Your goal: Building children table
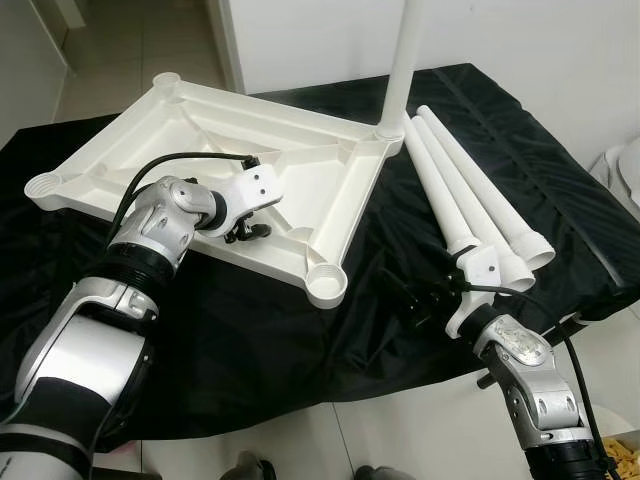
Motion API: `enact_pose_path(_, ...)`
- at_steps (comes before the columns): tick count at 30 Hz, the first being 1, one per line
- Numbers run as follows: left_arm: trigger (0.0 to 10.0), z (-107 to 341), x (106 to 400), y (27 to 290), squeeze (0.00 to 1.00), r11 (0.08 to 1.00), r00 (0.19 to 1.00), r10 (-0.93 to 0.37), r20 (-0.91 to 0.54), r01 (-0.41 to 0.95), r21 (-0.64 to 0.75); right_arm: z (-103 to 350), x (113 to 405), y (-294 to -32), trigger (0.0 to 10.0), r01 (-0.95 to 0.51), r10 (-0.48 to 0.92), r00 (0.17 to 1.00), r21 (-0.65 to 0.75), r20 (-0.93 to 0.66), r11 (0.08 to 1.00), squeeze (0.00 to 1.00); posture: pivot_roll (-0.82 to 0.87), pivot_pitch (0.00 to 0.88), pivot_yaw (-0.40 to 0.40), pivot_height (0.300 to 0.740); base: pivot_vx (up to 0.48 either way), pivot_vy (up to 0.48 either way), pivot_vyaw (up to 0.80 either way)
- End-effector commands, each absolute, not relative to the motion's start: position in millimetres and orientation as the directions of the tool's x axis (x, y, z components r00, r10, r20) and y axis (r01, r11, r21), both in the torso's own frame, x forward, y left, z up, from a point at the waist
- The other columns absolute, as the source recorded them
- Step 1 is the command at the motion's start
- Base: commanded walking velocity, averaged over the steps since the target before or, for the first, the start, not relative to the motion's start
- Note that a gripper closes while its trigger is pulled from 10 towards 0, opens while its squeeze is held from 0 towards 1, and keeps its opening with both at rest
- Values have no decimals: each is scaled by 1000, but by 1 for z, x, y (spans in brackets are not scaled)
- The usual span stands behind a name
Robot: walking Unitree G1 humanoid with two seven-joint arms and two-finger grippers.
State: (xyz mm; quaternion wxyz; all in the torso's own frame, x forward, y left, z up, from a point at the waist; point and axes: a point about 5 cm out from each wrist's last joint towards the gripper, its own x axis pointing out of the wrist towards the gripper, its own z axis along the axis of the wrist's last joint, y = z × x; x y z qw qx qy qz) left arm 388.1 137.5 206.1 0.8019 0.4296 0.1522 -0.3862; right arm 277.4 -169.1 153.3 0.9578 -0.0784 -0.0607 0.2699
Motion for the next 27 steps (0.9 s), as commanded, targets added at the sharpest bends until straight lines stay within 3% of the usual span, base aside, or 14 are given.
enact_pose_path(1,10000,173,374,140,0,255,466,-502,-728,885,390,152,275,-169,10000,-507,526,847,-177,75,843,0,-127,152,73,740,0,0,0)
enact_pose_path(4,10000,173,370,142,0,219,422,-528,-737,906,362,152,276,-168,10000,-507,526,847,-178,76,843,0,-128,153,74,740,0,0,0)
enact_pose_path(13,10000,179,363,149,0,209,398,-567,-721,916,341,152,276,-168,10000,-504,523,849,-179,77,845,0,-127,151,76,740,0,0,0)
enact_pose_path(27,10000,190,356,159,0,233,454,-608,-651,886,400,151,276,-168,10000,-500,519,851,-183,78,847,0,-132,143,75,740,0,0,0)
